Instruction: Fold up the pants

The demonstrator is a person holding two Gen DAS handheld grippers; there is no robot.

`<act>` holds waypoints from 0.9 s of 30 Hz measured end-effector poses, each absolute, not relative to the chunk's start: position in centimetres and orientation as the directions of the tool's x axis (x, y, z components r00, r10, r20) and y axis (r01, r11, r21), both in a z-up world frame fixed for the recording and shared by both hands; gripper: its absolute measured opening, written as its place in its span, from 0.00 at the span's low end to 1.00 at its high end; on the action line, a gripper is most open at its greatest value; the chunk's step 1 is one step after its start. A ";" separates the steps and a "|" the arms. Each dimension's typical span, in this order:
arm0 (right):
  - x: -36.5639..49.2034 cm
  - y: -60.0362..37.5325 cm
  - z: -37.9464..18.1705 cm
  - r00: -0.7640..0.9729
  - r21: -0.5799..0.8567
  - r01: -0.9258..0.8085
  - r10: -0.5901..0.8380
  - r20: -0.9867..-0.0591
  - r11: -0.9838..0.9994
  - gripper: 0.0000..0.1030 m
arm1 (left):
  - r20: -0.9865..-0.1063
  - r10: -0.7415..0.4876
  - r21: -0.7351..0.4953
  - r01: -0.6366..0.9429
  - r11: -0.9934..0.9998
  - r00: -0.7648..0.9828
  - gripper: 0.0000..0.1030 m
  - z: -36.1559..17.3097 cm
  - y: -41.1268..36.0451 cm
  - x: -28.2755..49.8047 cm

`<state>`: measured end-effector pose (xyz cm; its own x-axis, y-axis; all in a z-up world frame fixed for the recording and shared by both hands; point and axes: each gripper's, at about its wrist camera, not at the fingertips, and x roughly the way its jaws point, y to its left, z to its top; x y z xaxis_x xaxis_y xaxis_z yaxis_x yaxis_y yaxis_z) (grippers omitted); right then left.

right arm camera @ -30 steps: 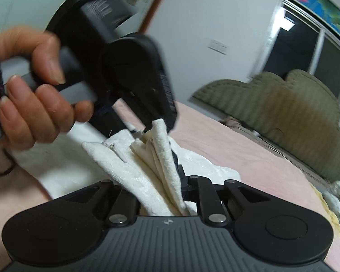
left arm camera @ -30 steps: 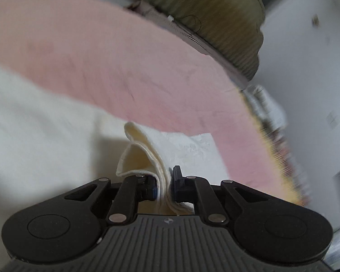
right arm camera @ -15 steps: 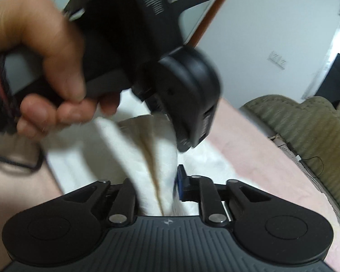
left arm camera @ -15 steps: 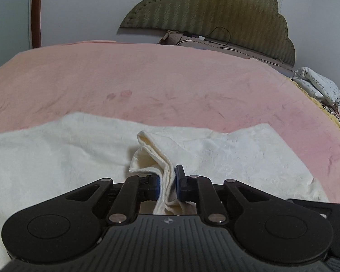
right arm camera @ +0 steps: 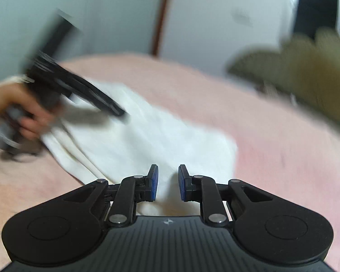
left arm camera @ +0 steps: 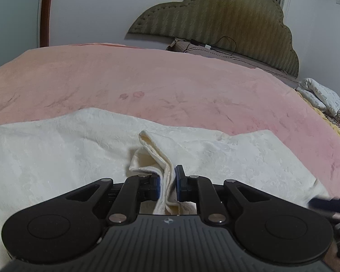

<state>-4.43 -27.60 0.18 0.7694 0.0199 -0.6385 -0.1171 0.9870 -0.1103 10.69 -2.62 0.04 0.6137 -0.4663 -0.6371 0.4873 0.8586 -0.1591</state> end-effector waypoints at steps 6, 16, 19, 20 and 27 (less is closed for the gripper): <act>-5.5 -25.1 0.4 0.810 -0.085 -0.182 0.101 -0.577 0.980 0.18 | -0.667 -0.445 -0.153 0.474 0.867 0.598 0.23 0.6 -2.3 10.9; -3.0 -17.9 -0.3 0.784 -0.177 -0.382 0.216 -0.582 0.907 0.18 | -0.658 -0.281 -0.084 0.303 0.949 0.699 0.48 4.2 3.7 8.3; -2.2 -16.4 -0.7 0.795 -0.249 -0.383 0.180 -0.579 0.890 0.18 | -0.667 -0.409 -0.252 0.329 0.910 0.623 0.48 4.9 5.2 7.0; -2.2 -16.1 -0.7 0.799 -0.270 -0.385 0.172 -0.577 0.882 0.18 | -0.659 -0.456 -0.309 0.337 0.889 0.598 0.48 5.1 5.6 6.6; -2.5 -14.6 -1.9 0.815 -0.393 -0.399 0.125 -0.565 0.828 0.18 | -0.651 -0.614 -0.533 0.308 0.788 0.446 0.51 4.2 5.9 5.4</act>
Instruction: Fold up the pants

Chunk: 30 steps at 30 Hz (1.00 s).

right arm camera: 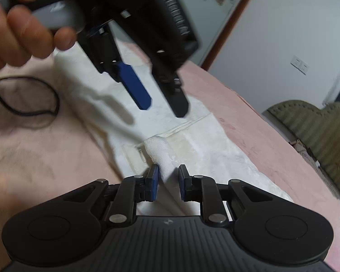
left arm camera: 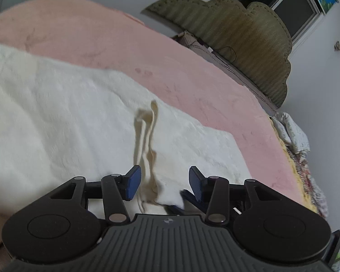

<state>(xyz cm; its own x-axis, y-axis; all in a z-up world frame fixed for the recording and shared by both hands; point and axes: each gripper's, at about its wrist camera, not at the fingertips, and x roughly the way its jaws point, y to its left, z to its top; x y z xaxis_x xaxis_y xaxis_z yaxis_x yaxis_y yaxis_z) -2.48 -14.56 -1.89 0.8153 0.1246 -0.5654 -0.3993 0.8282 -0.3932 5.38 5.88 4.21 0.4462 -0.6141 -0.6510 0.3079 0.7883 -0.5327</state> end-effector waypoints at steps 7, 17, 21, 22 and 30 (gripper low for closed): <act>-2.0 -13.5 -3.0 0.848 -0.491 -0.377 0.079 -0.525 0.786 0.18 | -0.624 -0.689 -0.665 0.213 0.716 0.368 0.59 2.5 6.3 6.2; -0.5 -19.2 -0.5 0.836 -0.077 -0.303 0.226 -0.500 0.950 0.08 | -0.612 -0.727 -0.746 0.079 0.662 0.313 0.65 0.6 4.9 8.5; -0.8 -20.0 -0.4 0.832 -0.042 -0.318 0.257 -0.492 0.947 0.08 | -0.586 -0.754 -0.784 0.028 0.620 0.295 0.62 -0.3 4.1 9.6; -0.8 -20.2 -0.3 0.814 -0.011 -0.342 0.290 -0.504 0.940 0.09 | -0.591 -0.753 -0.783 0.018 0.622 0.289 0.50 -0.5 3.9 9.8; -1.0 -24.8 1.0 0.818 0.187 -0.243 0.305 -0.488 0.952 0.09 | -0.601 -0.719 -0.757 0.039 0.652 0.349 0.11 -0.6 4.4 8.6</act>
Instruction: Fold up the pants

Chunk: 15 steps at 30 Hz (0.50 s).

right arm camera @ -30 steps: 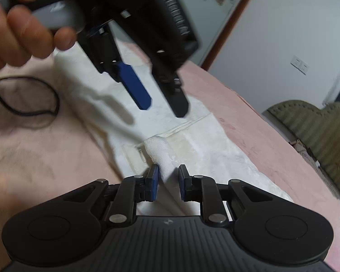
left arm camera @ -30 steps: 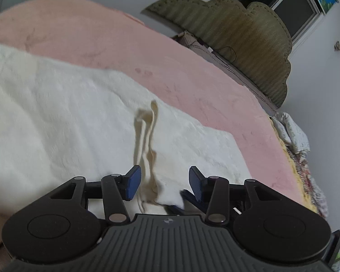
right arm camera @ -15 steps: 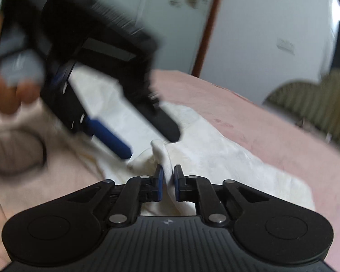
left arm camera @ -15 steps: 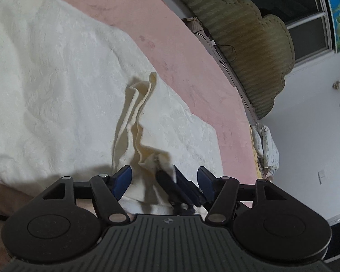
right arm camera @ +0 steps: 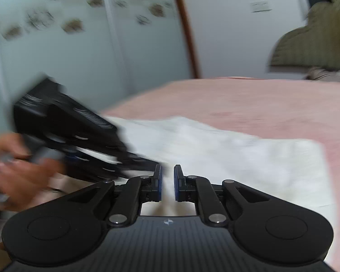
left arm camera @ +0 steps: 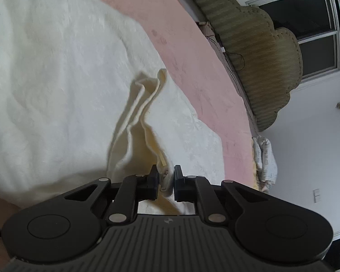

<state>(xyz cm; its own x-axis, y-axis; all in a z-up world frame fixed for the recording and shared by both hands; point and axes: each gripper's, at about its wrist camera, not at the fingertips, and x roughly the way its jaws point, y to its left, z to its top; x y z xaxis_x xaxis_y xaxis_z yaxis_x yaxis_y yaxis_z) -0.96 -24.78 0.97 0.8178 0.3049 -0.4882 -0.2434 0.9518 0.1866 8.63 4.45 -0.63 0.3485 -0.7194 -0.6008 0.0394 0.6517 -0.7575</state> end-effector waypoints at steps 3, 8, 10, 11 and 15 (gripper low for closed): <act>-0.4 -25.4 0.2 0.784 0.308 -0.250 0.379 -0.491 0.918 0.09 | -0.596 -0.712 -0.747 0.069 0.662 0.372 0.11 0.1 5.3 7.7; -0.3 -23.0 -0.7 0.761 0.100 -0.237 0.249 -0.600 0.966 0.09 | -0.647 -0.674 -0.704 0.059 0.707 0.357 0.11 -1.2 5.2 7.3; -0.4 -23.3 -0.6 0.755 0.131 -0.238 0.269 -0.598 0.962 0.09 | -0.639 -0.680 -0.712 0.060 0.700 0.359 0.12 -1.5 5.6 7.1; -0.4 -23.5 -0.4 0.759 0.143 -0.230 0.269 -0.593 0.963 0.09 | -0.636 -0.684 -0.716 0.057 0.696 0.358 0.12 -1.5 5.8 7.1; -0.5 -23.6 -0.1 0.761 0.148 -0.219 0.264 -0.593 0.964 0.09 | -0.644 -0.679 -0.709 0.057 0.703 0.353 0.17 -1.3 6.2 7.0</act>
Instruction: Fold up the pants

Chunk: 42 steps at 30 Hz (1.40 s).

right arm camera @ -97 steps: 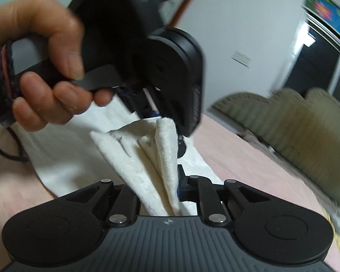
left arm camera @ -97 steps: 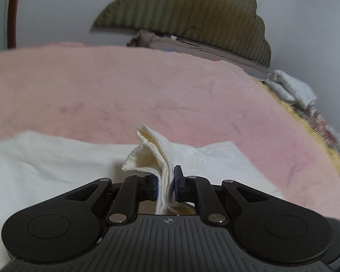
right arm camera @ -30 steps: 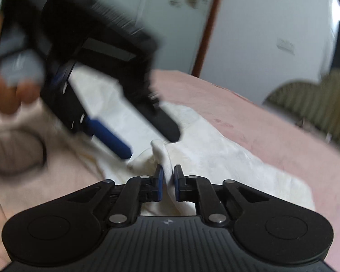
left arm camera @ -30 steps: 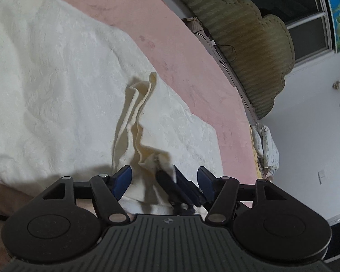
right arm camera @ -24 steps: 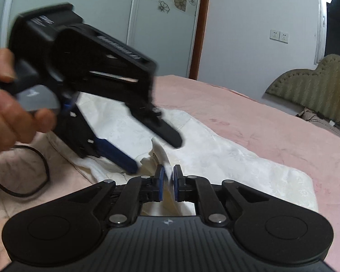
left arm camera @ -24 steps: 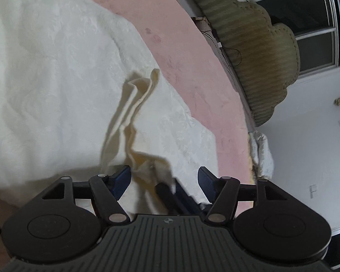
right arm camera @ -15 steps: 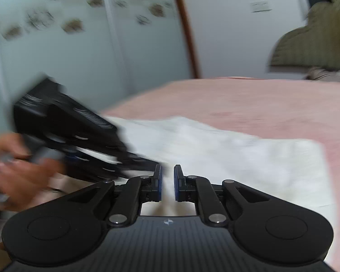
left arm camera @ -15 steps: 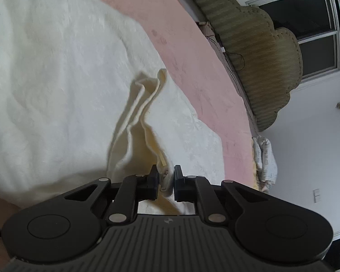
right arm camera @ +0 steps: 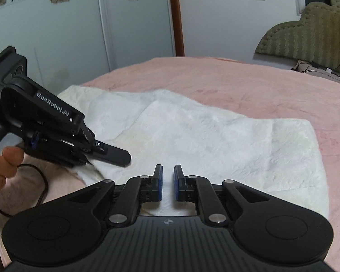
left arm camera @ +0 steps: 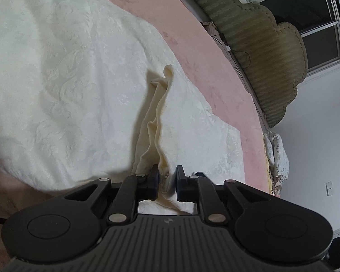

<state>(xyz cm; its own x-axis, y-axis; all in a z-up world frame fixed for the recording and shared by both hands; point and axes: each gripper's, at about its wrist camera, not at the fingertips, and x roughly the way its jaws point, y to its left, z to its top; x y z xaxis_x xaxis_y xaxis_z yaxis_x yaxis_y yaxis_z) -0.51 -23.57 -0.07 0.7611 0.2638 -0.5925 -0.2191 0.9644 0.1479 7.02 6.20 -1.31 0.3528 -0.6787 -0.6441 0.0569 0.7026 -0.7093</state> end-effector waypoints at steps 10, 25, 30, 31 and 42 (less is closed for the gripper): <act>-0.7 -20.1 -0.2 0.757 0.074 -0.284 0.271 -0.595 0.956 0.10 | -0.646 -0.584 -0.552 0.227 0.802 0.492 0.26 5.2 3.5 8.7; -2.0 -19.3 0.4 0.784 0.083 -0.290 0.286 -0.550 0.953 0.10 | -0.685 -0.261 -0.216 0.153 0.964 0.680 0.58 4.3 7.0 5.5; -1.7 -17.6 0.0 0.774 0.010 -0.301 0.250 -0.581 0.954 0.10 | -0.699 -0.185 -0.106 0.156 0.982 0.691 0.58 3.5 10.3 3.9; -1.7 -17.5 0.4 0.778 0.016 -0.291 0.246 -0.578 0.957 0.10 | -0.680 -0.189 -0.124 0.143 0.982 0.708 0.59 4.0 11.0 3.2; -1.9 -4.4 2.5 0.720 -0.224 -0.615 0.423 -0.550 0.756 0.18 | -0.624 -0.140 -0.416 -0.176 0.892 0.769 0.62 7.2 24.0 -1.9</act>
